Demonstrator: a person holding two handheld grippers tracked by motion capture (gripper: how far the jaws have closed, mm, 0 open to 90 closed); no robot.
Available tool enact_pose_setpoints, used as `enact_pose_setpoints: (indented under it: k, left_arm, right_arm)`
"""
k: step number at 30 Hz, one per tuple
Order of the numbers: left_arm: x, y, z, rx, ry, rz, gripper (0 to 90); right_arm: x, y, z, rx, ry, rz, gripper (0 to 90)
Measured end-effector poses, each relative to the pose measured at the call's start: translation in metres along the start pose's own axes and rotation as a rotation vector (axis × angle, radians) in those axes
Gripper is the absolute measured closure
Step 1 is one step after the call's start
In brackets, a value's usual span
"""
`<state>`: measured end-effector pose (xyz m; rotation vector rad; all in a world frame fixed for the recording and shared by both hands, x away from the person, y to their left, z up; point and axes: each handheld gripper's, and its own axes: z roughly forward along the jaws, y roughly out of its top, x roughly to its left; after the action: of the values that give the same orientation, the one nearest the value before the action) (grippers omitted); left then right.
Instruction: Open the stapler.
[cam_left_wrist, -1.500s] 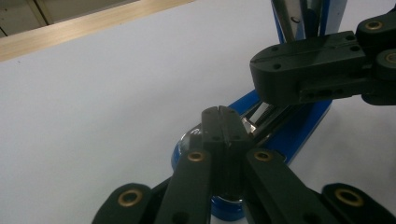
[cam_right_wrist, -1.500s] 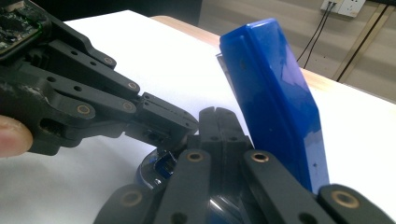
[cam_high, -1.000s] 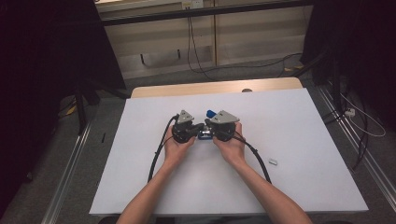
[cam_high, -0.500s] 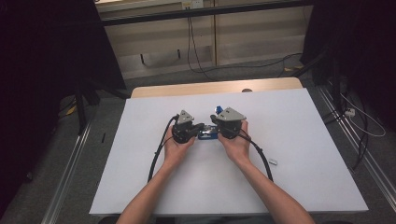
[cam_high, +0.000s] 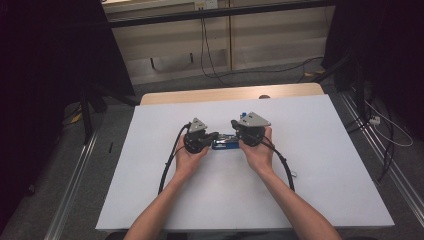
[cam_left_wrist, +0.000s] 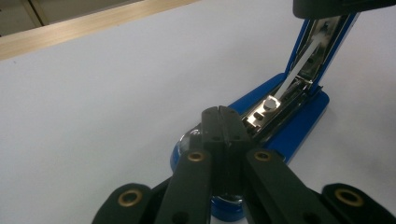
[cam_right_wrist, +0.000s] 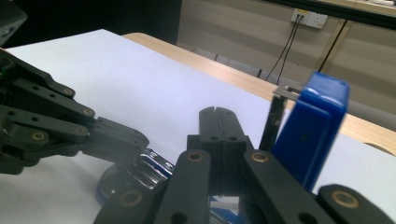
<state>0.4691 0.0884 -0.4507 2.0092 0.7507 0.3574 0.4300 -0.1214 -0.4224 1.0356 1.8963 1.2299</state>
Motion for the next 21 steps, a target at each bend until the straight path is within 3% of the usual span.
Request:
enact_pose_setpoints:
  k: [4,7,16,21]
  left_arm:
    - [0.001,-0.001,0.000,-0.003,-0.007,-0.017,90.0]
    - [0.000,0.000,0.000,0.003,0.003,0.001,90.0]
    - [0.000,-0.001,0.000,-0.002,-0.007,-0.016,90.0]
    - [-0.001,0.000,0.000,0.002,0.000,-0.002,90.0]
  right_arm:
    - [-0.007,-0.003,-0.005,-0.004,-0.014,0.007,90.0]
    - [-0.012,-0.005,-0.008,0.000,-0.019,0.018,90.0]
    - [-0.023,-0.009,-0.015,0.002,-0.049,0.025,90.0]
    - [-0.028,-0.012,-0.020,0.001,-0.049,0.045,90.0]
